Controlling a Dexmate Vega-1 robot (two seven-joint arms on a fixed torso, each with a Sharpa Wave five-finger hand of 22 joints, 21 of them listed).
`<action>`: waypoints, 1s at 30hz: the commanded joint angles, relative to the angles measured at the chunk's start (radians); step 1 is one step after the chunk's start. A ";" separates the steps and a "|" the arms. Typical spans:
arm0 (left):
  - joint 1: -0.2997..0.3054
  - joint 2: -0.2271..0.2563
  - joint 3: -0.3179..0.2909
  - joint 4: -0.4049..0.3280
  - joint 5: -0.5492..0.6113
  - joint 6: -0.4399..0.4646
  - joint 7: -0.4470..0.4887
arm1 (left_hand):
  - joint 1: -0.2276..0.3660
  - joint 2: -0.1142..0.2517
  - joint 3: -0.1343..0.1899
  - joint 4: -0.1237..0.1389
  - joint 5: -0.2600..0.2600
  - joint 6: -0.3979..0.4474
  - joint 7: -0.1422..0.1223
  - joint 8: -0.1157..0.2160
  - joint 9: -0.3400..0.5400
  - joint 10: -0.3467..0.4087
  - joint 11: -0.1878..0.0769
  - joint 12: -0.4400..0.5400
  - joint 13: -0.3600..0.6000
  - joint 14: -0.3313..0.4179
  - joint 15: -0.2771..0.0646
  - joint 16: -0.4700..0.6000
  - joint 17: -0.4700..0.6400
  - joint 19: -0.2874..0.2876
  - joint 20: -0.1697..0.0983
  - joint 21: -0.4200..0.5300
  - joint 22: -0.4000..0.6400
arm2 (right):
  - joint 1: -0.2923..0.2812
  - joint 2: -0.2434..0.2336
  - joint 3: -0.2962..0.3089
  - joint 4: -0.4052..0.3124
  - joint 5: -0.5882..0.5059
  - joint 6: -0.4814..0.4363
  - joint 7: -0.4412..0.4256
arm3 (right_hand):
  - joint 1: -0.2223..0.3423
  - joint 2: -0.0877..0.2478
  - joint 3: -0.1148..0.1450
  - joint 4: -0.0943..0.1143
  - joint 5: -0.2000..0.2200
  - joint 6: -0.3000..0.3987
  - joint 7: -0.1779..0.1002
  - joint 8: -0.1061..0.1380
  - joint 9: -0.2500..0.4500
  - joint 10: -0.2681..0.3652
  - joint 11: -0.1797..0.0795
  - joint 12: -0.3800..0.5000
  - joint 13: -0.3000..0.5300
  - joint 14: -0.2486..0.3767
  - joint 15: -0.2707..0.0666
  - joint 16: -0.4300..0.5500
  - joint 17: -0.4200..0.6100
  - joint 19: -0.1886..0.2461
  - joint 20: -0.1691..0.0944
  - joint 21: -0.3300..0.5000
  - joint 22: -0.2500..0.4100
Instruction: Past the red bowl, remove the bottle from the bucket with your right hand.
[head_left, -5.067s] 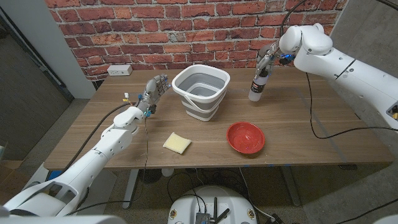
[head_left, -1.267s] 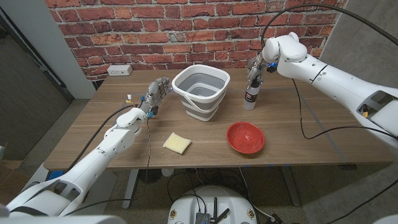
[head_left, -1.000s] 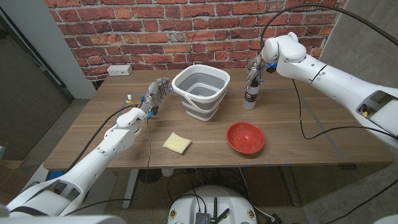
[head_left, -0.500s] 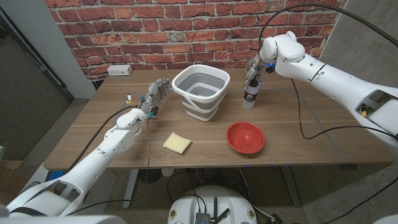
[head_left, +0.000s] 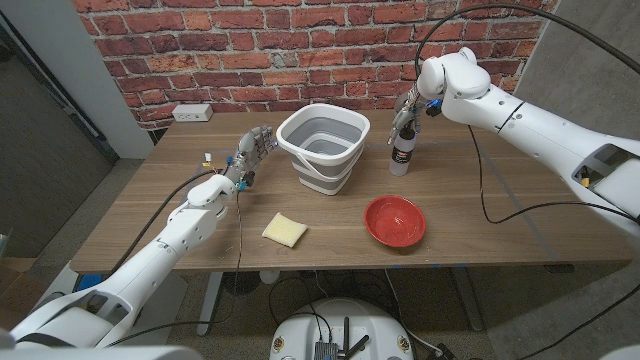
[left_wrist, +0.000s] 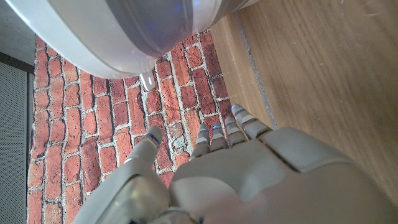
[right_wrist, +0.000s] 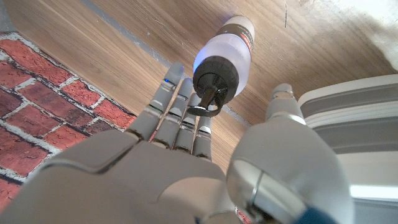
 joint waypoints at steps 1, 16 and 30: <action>0.013 0.008 -0.004 -0.018 -0.002 0.002 0.005 | -0.012 0.062 0.007 0.004 0.001 0.007 0.004 0.000 0.005 0.011 0.004 0.005 0.006 0.005 0.001 0.002 0.002 0.012 -0.038 0.000 0.003 | -0.013 -0.011 0.015 -0.021 0.002 -0.013 0.009 | -0.017 0.005 -0.010 0.002 0.013 -0.008 0.006 -0.009 0.004 -0.023 0.011 0.003 -0.001 -0.040 0.029 -0.014 -0.004 -0.026 0.017 -0.017 -0.001; 0.013 0.012 -0.004 -0.027 -0.002 0.006 0.004 | -0.012 0.061 0.009 0.005 0.001 0.007 0.004 0.000 0.005 0.010 0.001 0.004 0.006 0.006 -0.001 0.002 0.002 0.013 -0.039 0.000 0.003 | -0.073 -0.055 0.095 -0.066 0.101 -0.036 -0.072 | -0.069 0.022 -0.037 0.022 0.034 -0.101 0.032 -0.065 0.001 -0.118 0.065 0.005 -0.017 -0.147 0.109 -0.052 -0.023 -0.094 0.060 -0.086 -0.010; 0.021 0.018 -0.006 -0.039 -0.004 0.012 0.010 | -0.011 0.061 0.010 0.005 0.001 0.006 0.003 0.000 0.005 0.011 0.004 0.005 0.006 0.006 0.000 0.001 0.002 0.013 -0.039 -0.001 0.003 | -0.105 -0.099 0.140 -0.097 0.198 -0.049 -0.132 | -0.103 0.015 -0.064 0.027 0.044 -0.164 0.054 -0.107 -0.004 -0.181 0.108 0.008 -0.036 -0.245 0.193 -0.080 -0.051 -0.170 0.122 -0.162 -0.014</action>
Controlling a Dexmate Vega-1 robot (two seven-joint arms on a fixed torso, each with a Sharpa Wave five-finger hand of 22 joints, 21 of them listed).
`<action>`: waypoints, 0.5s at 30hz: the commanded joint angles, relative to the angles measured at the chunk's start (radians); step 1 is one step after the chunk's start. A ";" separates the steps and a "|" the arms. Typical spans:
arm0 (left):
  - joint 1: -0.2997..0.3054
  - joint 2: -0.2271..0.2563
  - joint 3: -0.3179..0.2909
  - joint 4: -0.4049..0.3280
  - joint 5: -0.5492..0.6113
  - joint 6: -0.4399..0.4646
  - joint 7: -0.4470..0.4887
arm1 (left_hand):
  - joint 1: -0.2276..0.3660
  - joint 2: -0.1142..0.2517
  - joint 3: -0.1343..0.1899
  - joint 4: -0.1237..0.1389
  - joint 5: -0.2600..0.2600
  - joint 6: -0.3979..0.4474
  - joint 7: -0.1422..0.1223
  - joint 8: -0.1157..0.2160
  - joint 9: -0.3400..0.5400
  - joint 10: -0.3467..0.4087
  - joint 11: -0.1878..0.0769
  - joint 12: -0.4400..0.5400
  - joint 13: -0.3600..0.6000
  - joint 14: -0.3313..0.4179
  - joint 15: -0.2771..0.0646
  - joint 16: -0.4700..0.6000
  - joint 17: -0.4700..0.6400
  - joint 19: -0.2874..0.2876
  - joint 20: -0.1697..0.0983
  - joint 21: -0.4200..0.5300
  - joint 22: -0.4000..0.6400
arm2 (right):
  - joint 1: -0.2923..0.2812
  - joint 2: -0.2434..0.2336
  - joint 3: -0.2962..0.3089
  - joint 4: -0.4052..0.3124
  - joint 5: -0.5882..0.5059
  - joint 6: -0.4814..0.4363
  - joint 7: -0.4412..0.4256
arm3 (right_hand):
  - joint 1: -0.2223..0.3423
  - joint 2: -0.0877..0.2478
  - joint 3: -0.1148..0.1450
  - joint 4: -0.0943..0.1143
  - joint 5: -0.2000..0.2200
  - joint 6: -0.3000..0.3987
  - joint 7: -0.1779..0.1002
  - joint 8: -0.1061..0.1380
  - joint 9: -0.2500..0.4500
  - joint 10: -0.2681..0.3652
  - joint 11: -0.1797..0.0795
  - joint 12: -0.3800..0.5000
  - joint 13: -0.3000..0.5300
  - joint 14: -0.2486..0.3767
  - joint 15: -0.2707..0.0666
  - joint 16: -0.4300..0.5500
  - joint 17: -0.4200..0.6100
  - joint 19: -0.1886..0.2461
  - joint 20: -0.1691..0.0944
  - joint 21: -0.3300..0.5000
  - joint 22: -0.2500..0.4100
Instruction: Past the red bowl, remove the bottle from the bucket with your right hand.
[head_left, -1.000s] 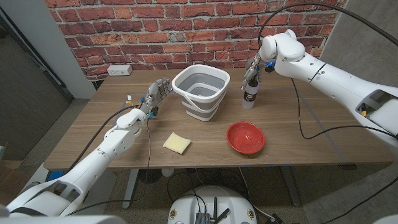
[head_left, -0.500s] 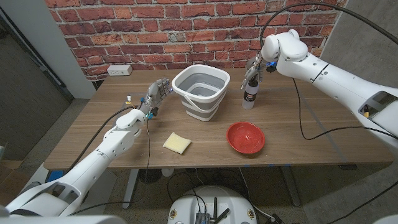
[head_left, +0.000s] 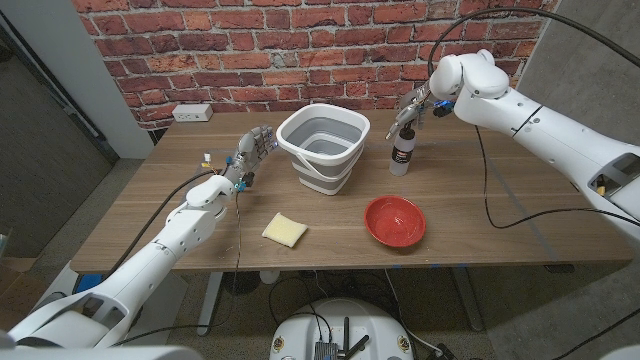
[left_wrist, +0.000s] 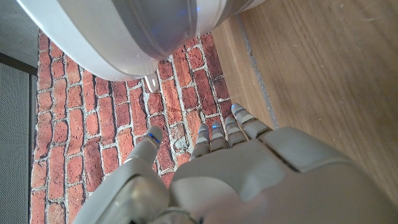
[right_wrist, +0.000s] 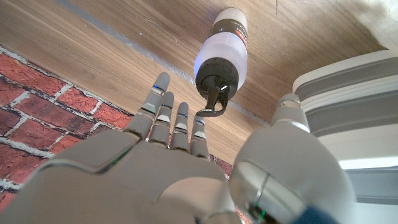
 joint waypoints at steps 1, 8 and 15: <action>0.005 0.005 -0.002 -0.009 -0.002 0.002 -0.001 | -0.011 0.060 0.007 0.001 0.001 0.006 0.003 0.000 0.005 0.006 -0.002 0.004 0.006 0.006 0.001 0.001 0.002 0.008 -0.034 -0.001 0.003 | -0.041 -0.042 0.053 -0.035 0.113 -0.022 -0.078 | -0.015 -0.001 -0.009 0.003 0.007 -0.013 0.004 -0.007 -0.001 -0.009 0.010 0.008 -0.001 -0.021 0.009 -0.007 -0.004 -0.010 0.006 -0.012 0.000; -0.010 0.007 0.004 -0.004 0.004 0.010 -0.007 | -0.011 0.060 0.007 0.001 0.001 0.006 0.003 0.000 0.005 0.005 -0.002 0.004 0.006 0.005 0.001 0.001 0.002 0.007 -0.034 -0.001 0.003 | -0.105 -0.091 0.133 -0.072 0.235 -0.028 -0.163 | -0.050 -0.013 -0.032 0.014 0.012 -0.034 0.003 -0.020 -0.004 -0.034 0.029 0.010 -0.013 -0.077 0.044 -0.013 -0.021 -0.033 0.026 -0.048 0.000; -0.014 0.010 0.006 -0.007 0.008 0.014 -0.008 | -0.010 0.059 0.008 0.001 0.000 0.007 0.004 0.000 0.005 0.004 -0.004 0.004 0.006 0.002 0.001 -0.001 0.001 0.005 -0.034 -0.002 0.003 | -0.167 -0.134 0.196 -0.104 0.340 -0.034 -0.259 | -0.080 -0.016 -0.051 0.025 0.017 -0.049 0.003 -0.027 -0.009 -0.064 0.002 0.006 -0.035 -0.131 0.046 -0.016 -0.044 -0.085 0.048 -0.102 -0.002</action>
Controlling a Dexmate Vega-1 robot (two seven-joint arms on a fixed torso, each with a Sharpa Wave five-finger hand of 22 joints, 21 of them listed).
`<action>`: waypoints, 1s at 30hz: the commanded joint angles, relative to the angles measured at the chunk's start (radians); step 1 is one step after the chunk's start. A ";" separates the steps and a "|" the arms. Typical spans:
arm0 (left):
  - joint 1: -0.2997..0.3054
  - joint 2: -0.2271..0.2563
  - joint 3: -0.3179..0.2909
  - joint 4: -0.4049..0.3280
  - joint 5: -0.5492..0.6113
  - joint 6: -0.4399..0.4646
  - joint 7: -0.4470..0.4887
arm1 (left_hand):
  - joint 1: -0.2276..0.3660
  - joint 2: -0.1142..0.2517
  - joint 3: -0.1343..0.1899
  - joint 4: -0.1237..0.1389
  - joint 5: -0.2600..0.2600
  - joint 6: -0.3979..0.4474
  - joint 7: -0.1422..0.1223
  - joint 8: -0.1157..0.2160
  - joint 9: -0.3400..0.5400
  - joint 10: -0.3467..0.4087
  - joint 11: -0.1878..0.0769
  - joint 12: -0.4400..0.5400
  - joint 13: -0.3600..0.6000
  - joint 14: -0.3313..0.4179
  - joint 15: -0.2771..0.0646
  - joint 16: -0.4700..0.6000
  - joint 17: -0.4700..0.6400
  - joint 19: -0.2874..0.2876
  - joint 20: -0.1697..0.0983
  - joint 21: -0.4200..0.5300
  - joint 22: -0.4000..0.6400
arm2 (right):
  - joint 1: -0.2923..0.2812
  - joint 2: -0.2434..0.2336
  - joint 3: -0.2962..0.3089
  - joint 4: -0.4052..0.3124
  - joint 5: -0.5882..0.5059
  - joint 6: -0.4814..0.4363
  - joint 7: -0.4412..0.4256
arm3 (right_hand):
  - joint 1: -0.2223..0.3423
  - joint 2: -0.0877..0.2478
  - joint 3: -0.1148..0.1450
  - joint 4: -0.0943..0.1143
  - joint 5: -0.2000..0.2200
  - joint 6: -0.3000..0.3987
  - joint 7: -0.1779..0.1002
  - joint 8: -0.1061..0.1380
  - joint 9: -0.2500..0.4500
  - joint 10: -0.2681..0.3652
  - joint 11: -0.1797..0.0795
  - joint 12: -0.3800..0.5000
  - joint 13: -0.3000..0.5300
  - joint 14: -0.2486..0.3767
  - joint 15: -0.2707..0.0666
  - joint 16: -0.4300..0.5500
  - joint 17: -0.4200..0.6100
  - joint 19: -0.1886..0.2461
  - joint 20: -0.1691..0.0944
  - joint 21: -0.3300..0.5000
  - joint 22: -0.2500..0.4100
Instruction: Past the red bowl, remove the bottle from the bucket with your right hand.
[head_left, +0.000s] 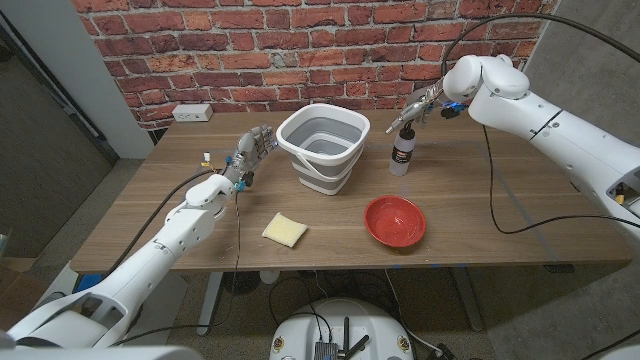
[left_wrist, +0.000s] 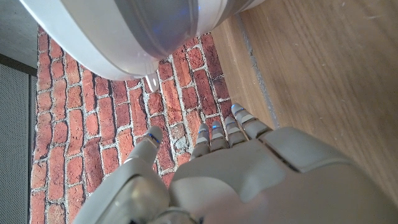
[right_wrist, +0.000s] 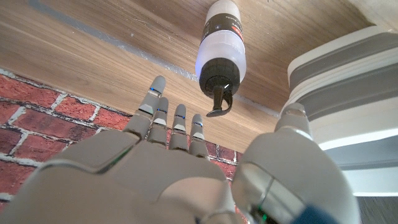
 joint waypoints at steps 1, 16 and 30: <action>-0.011 0.003 0.006 0.002 0.006 0.004 -0.007 | -0.010 0.059 0.008 0.001 0.000 0.007 0.004 0.000 0.005 0.003 -0.003 0.003 0.006 0.002 0.001 -0.001 0.002 0.004 -0.035 -0.002 0.003 | -0.098 -0.071 0.104 -0.052 0.176 -0.010 -0.149 | -0.024 0.001 -0.013 0.003 0.010 -0.013 -0.003 -0.004 0.000 -0.020 -0.011 -0.003 -0.012 -0.032 0.004 -0.003 -0.013 -0.027 0.013 -0.029 0.000; -0.003 0.009 -0.004 -0.004 0.018 -0.015 0.011 | -0.008 0.048 0.006 -0.008 -0.001 0.008 0.001 0.000 0.005 -0.008 -0.004 0.000 0.005 -0.010 0.002 -0.004 0.001 -0.006 -0.036 -0.005 0.003 | -0.201 -0.140 0.210 -0.047 0.422 0.034 -0.291 | -0.068 -0.001 -0.048 0.019 0.023 -0.117 -0.014 -0.023 -0.010 -0.126 -0.014 -0.010 -0.079 -0.141 0.002 -0.006 -0.077 -0.102 0.009 -0.131 0.000; -0.036 0.005 0.003 0.041 0.038 -0.036 -0.008 | -0.006 0.046 0.007 -0.013 -0.001 0.009 0.001 0.000 0.005 -0.008 -0.005 0.001 0.005 -0.008 0.000 -0.003 0.000 -0.005 -0.036 -0.004 0.003 | -0.365 -0.145 0.349 0.007 0.671 0.185 -0.514 | -0.092 0.005 -0.061 0.032 0.029 -0.142 -0.030 -0.019 -0.013 -0.149 -0.020 -0.006 -0.106 -0.178 -0.001 -0.003 -0.098 -0.125 0.021 -0.167 0.000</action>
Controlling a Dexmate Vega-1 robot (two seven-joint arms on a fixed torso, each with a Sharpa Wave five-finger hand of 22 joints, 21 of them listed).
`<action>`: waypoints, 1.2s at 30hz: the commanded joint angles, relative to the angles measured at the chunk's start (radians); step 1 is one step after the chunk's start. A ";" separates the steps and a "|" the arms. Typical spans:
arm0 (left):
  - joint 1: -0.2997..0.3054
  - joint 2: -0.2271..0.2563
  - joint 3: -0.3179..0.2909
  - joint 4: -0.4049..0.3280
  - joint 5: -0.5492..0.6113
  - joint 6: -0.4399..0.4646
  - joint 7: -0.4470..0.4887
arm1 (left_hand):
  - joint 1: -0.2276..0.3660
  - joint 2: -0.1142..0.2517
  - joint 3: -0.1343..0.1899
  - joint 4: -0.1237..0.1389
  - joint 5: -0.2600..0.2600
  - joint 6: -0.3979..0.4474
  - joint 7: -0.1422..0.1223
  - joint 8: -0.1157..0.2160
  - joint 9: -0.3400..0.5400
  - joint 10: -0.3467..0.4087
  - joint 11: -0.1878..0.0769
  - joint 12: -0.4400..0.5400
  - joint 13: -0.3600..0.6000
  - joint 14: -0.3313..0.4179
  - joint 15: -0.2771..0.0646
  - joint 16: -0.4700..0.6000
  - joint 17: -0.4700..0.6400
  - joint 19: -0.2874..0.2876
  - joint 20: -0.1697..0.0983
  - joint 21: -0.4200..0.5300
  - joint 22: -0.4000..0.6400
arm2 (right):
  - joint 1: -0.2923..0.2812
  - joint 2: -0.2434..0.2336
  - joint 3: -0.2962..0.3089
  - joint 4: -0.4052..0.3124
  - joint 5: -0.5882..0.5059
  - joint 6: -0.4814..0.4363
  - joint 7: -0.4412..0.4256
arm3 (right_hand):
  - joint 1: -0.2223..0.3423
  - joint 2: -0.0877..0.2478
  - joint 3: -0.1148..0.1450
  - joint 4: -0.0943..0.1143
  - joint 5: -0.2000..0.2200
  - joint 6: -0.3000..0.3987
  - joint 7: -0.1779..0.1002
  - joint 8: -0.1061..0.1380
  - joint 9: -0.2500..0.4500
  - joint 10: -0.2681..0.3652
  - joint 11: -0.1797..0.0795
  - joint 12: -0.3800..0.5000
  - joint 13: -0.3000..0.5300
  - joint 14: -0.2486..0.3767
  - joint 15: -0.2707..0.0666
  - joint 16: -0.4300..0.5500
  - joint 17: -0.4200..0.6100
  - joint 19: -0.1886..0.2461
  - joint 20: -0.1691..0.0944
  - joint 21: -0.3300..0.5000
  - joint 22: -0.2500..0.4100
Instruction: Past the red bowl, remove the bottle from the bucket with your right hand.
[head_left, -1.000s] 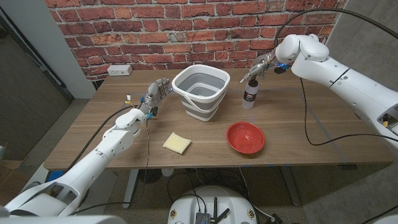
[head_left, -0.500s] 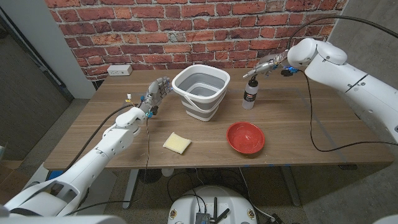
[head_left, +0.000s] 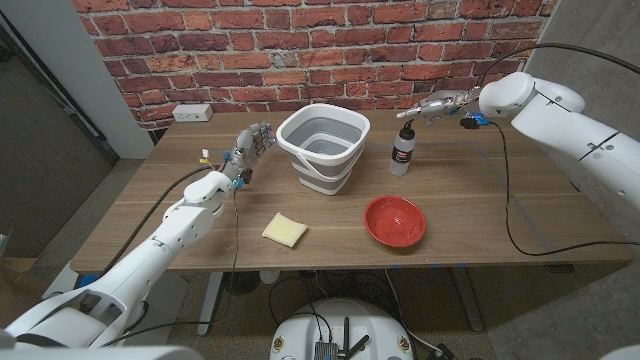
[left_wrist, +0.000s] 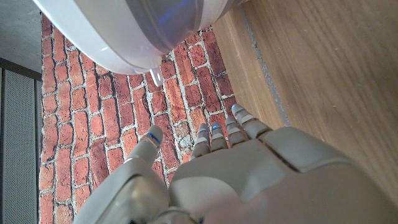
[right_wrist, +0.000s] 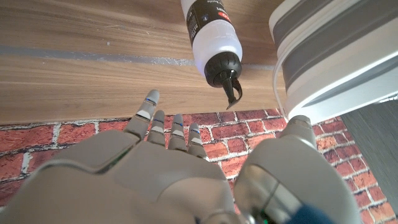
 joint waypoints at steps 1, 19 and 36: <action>-0.014 -0.002 0.001 0.021 0.019 -0.018 0.005 | -0.006 0.046 0.003 -0.008 -0.001 0.009 0.001 0.000 0.005 -0.004 -0.001 0.001 0.005 -0.001 0.000 -0.003 0.002 -0.001 -0.040 0.004 0.003 | -0.138 -0.003 0.117 0.059 0.221 0.146 -0.182 | -0.018 0.006 -0.006 0.010 0.006 -0.015 -0.017 0.001 0.000 -0.010 0.002 0.003 -0.007 -0.016 0.000 0.004 -0.004 -0.006 0.011 -0.011 0.002; -0.016 -0.047 0.007 0.063 0.049 -0.098 0.029 | -0.003 0.040 0.003 -0.019 -0.002 0.034 -0.004 0.007 0.005 0.009 -0.010 0.006 0.005 0.006 -0.006 -0.001 0.001 0.003 -0.046 0.006 0.003 | -0.321 0.088 0.219 0.183 0.429 0.401 -0.409 | -0.094 0.043 -0.027 0.056 0.011 -0.006 -0.032 0.012 -0.004 0.003 -0.023 0.013 -0.047 -0.021 -0.022 0.019 -0.026 0.001 -0.040 -0.049 0.003; 0.004 -0.060 0.005 0.062 0.040 -0.121 0.029 | 0.008 0.037 0.005 -0.039 -0.003 0.039 -0.008 0.005 0.005 0.010 -0.013 0.006 0.005 0.005 -0.007 -0.002 -0.001 -0.001 -0.046 0.004 0.003 | -0.420 0.202 0.235 0.247 0.492 0.560 -0.563 | -0.188 0.167 -0.019 0.132 0.012 0.003 -0.044 0.008 -0.007 0.009 -0.051 0.013 -0.089 -0.035 -0.068 0.025 -0.048 -0.024 -0.102 -0.112 0.003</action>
